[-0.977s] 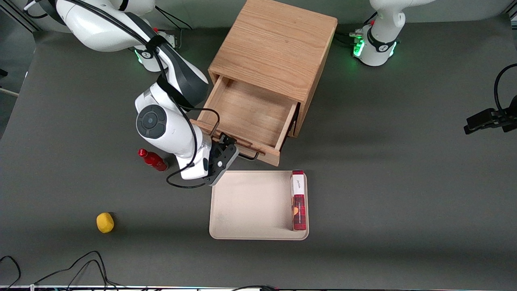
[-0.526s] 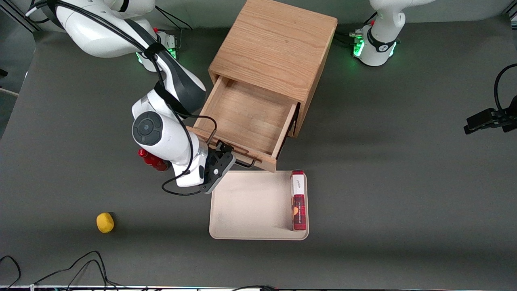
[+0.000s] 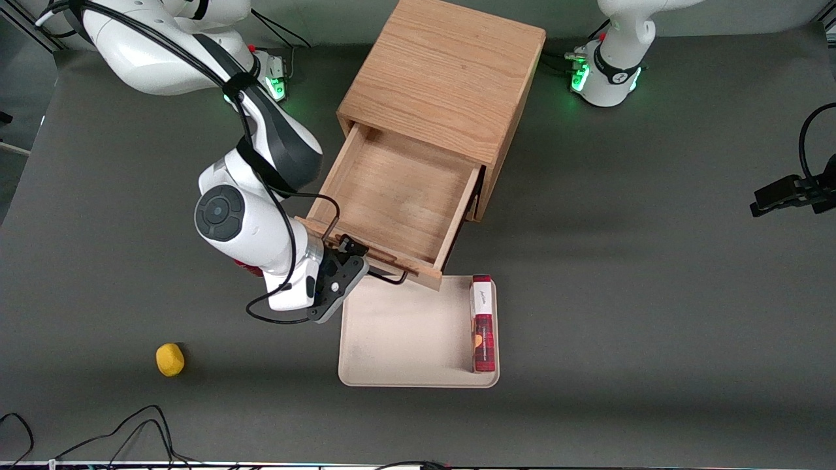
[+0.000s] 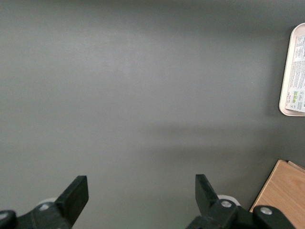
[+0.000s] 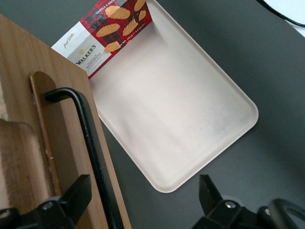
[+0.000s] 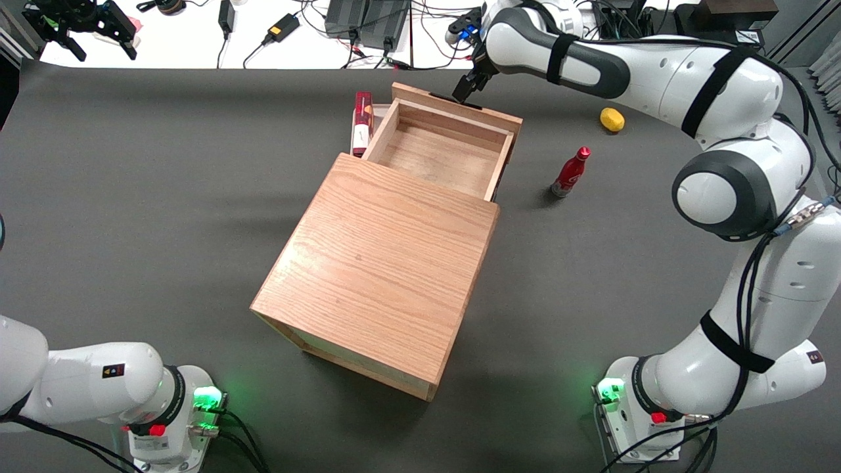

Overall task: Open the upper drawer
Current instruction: 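Keep pulling the drawer further out with the right gripper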

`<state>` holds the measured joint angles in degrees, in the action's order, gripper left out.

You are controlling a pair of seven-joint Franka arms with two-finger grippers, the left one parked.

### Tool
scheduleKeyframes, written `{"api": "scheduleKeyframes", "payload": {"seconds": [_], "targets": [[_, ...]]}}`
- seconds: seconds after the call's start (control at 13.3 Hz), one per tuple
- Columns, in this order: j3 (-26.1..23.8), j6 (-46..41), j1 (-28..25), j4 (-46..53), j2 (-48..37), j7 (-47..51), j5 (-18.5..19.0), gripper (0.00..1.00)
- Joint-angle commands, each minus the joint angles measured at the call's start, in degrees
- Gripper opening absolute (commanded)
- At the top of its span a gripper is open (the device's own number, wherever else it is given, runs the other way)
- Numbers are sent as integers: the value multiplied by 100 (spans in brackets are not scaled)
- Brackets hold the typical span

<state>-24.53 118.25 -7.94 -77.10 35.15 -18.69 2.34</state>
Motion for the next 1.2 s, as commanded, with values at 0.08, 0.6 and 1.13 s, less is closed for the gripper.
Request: {"api": "scheduleKeyframes", "payload": {"seconds": [0.08, 0.6, 1.13], "targets": [[-34, -101, -6, 458, 308, -91, 92, 100], [-26, -162, 3, 652, 387, -82, 100, 100], [-87, -1655, 301, 1206, 63, -64, -13, 100]]}}
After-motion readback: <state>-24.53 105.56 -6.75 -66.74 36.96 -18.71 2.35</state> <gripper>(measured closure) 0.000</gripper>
